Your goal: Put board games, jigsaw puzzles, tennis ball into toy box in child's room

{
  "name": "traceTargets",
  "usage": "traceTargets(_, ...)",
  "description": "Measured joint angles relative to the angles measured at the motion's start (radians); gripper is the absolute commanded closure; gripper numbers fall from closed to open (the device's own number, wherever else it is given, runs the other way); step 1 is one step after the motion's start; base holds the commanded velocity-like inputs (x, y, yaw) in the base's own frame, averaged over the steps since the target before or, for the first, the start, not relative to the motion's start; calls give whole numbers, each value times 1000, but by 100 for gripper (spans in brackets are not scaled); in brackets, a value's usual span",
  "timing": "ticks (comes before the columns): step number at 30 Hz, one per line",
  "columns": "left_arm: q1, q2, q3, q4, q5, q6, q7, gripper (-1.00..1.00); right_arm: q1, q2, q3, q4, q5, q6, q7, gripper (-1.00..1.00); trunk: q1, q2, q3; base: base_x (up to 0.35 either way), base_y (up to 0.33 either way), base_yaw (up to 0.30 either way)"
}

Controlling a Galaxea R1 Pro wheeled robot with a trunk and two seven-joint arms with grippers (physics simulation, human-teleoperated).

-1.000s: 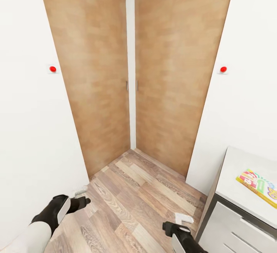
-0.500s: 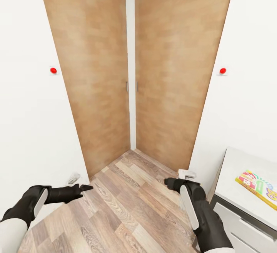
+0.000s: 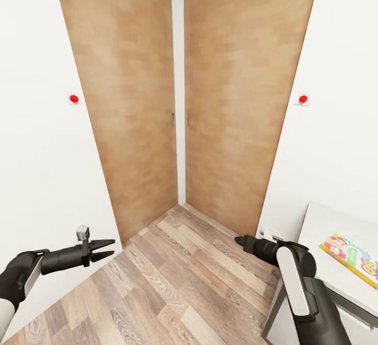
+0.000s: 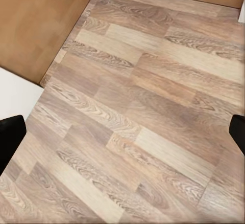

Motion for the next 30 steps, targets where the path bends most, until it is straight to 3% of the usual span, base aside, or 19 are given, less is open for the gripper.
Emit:
traceTargets(11, 0, 1, -3, 1, -1, 2, -24, -100, 13, -3, 4, -3, -8, 0, 9, -100, -42, 77, 35, 0, 0, 0)
traceTargets(14, 0, 0, -3, 4, -3, 3, -28, -100, 25, -7, 3, -6, -8, 0, 55, -100, -54, 98, 44, 0, 0, 0)
traceTargets(20, 1, 1, -1, 14, -3, 3, -31, -100, 31, -8, -7, -7, -7, -1, 162, -100, -54, 98, 44, 0, 0, 0)
traceTargets(30, 7, 1, 4, 17, 3, -3, -29, -100, 32, -7, -7, -6, -9, -1, 177, -100, -54, 98, 44, 0, 0, 0)
